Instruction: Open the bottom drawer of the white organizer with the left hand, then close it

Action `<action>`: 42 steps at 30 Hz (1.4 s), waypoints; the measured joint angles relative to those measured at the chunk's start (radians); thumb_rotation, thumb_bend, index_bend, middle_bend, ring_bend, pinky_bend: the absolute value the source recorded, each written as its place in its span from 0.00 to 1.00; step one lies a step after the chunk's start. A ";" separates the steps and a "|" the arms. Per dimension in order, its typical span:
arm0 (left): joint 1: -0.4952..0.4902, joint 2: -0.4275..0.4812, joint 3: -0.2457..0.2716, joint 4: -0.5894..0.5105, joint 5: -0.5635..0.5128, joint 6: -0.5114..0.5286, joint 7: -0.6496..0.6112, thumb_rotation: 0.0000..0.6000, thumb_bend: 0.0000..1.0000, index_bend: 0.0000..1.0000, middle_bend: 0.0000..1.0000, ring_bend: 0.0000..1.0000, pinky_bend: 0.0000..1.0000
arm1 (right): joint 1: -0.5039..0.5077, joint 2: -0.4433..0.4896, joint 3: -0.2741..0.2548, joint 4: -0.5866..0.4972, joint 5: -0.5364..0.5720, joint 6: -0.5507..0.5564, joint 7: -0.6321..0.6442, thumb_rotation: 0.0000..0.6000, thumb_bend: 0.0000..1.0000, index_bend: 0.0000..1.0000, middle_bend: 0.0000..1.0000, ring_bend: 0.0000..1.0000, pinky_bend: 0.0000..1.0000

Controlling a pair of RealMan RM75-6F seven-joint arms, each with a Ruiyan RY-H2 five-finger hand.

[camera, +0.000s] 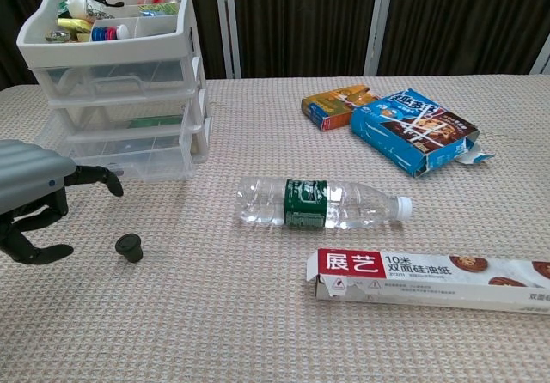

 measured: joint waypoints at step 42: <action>-0.084 -0.219 -0.067 0.185 -0.196 -0.049 0.090 1.00 0.47 0.46 0.91 0.87 0.85 | -0.001 0.003 0.000 -0.001 -0.001 0.000 0.011 1.00 0.01 0.16 0.00 0.00 0.00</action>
